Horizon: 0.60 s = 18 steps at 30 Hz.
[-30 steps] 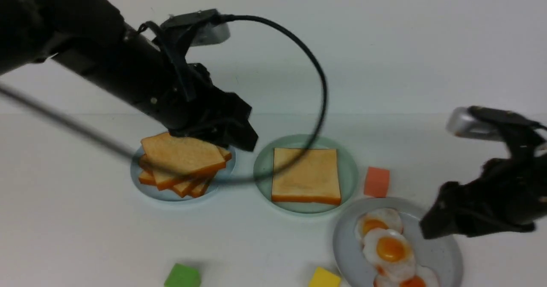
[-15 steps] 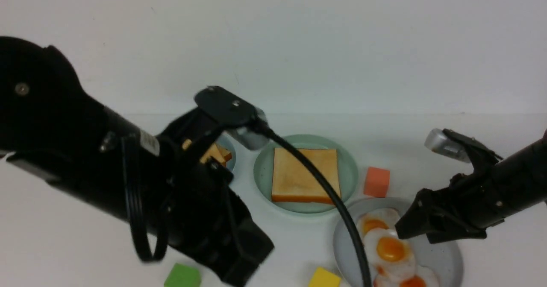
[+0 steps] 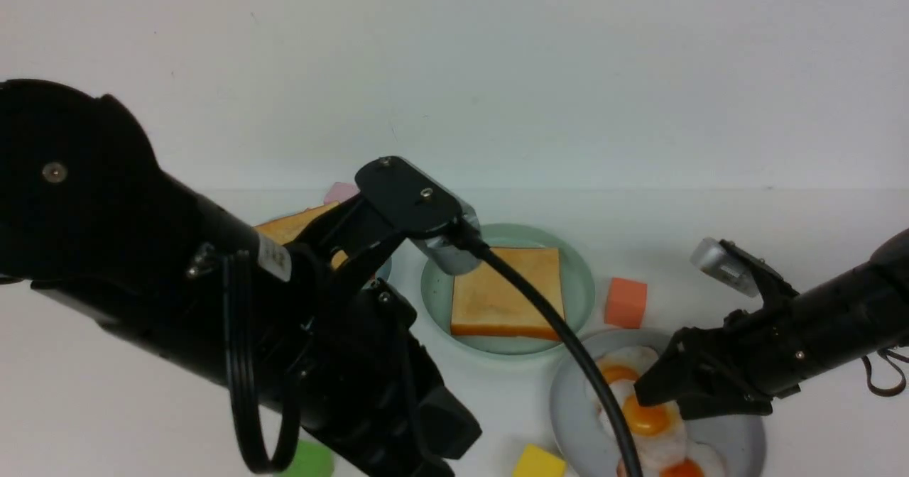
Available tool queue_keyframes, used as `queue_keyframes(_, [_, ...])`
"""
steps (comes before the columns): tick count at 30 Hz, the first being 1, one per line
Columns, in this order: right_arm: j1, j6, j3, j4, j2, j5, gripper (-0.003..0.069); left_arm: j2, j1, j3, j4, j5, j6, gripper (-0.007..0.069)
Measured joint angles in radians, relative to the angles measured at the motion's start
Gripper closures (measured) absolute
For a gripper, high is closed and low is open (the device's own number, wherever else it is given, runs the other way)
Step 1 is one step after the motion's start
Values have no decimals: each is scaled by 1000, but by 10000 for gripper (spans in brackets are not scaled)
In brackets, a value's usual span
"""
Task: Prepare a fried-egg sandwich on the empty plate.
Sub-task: Use the right arm to grab a fried egg
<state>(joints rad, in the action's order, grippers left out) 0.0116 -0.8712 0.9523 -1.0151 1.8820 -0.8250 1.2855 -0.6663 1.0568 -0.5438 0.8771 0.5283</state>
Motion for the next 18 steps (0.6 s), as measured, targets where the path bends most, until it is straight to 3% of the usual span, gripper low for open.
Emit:
queue_keyframes(5, [2, -2, 2, 1, 8, -22, 211, 0, 0, -1, 19, -14, -9, 638])
queue_keyframes(16, [71, 5, 0, 23, 15, -81, 628, 0, 0, -1, 49, -27, -24, 638])
queue_keyframes(18, [87, 5, 0, 23, 15, -89, 645, 0, 0, -1, 50, -28, -24, 638])
